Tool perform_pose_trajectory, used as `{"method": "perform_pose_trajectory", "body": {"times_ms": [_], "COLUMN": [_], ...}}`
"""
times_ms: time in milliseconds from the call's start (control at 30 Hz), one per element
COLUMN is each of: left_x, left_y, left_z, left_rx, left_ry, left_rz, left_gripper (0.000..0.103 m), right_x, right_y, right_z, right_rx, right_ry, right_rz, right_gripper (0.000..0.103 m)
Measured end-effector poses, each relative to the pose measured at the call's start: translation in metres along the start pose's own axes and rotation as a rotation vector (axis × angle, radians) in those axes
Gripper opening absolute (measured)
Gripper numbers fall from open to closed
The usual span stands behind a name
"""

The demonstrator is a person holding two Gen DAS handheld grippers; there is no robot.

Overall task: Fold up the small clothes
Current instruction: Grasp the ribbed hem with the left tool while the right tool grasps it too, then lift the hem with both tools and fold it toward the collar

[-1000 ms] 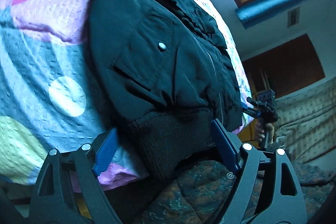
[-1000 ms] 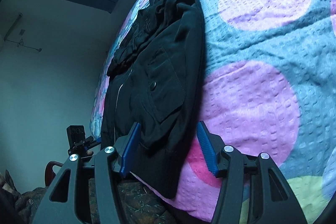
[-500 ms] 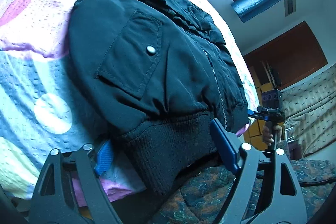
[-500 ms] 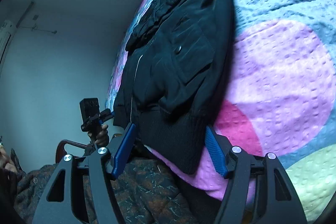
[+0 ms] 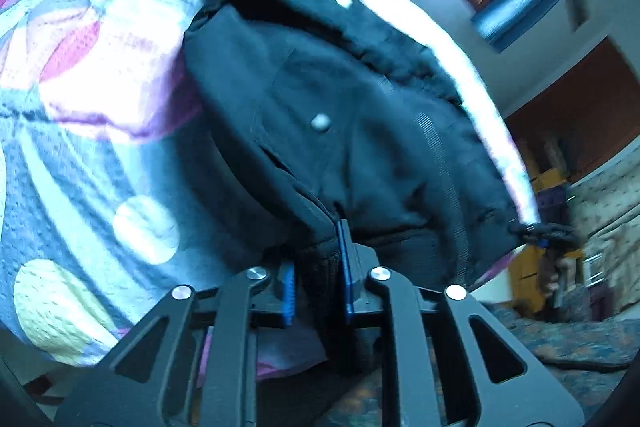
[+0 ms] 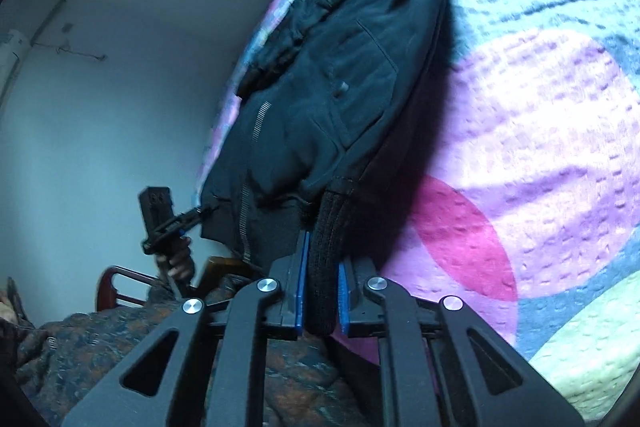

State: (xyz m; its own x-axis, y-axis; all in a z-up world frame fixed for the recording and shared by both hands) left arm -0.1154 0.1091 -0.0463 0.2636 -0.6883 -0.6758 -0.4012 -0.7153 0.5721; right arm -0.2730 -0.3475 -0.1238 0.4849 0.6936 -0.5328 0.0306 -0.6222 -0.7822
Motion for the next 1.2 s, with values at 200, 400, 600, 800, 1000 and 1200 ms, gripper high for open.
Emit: {"method": "perform_pose_trajectory", "body": {"times_ms": [200,400,600,800,1000,1200], "left_x": [-0.031,-0.035,0.005,0.078,0.119,0.106], "left_y": [-0.006,-0.012,-0.034,-0.080,-0.107,-0.108], "left_z": [-0.036,-0.107,-0.193,-0.247,-0.263,-0.269], "left_rx": [-0.135,-0.157,-0.162,-0.226,-0.232,-0.223], "left_ry": [0.121,0.225,0.246,0.168,0.098,0.101], "left_rz": [0.231,0.315,0.310,0.217,0.181,0.241], "left_gripper": [0.015,0.015,0.015,0.017,0.020,0.027], "right_x": [-0.023,-0.030,0.012,0.068,0.092,0.092], "right_y": [-0.027,-0.043,-0.024,0.034,0.068,0.076], "right_z": [-0.029,-0.106,-0.209,-0.278,-0.298,-0.299], "right_rx": [-0.010,-0.024,0.074,0.252,0.344,0.337], "right_ry": [0.111,0.221,0.250,0.223,0.225,0.202], "right_rz": [-0.158,-0.278,-0.342,-0.260,-0.251,-0.301], "right_gripper": [0.011,0.011,0.011,0.011,0.011,0.015]}}
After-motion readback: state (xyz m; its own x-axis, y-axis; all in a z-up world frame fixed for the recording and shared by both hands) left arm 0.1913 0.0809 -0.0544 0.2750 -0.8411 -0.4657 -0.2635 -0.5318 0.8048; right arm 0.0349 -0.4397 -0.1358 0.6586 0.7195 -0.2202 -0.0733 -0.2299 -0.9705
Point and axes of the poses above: each gripper's, at about its wrist camera, not at the fingertips, and x roughly the way its jaws point, y to its right, z to its underside, the point moved 1 cm from there along x, roughly the way its jaws point, and after that the axes turned 4 degrees about z, right-handed, at the moved point
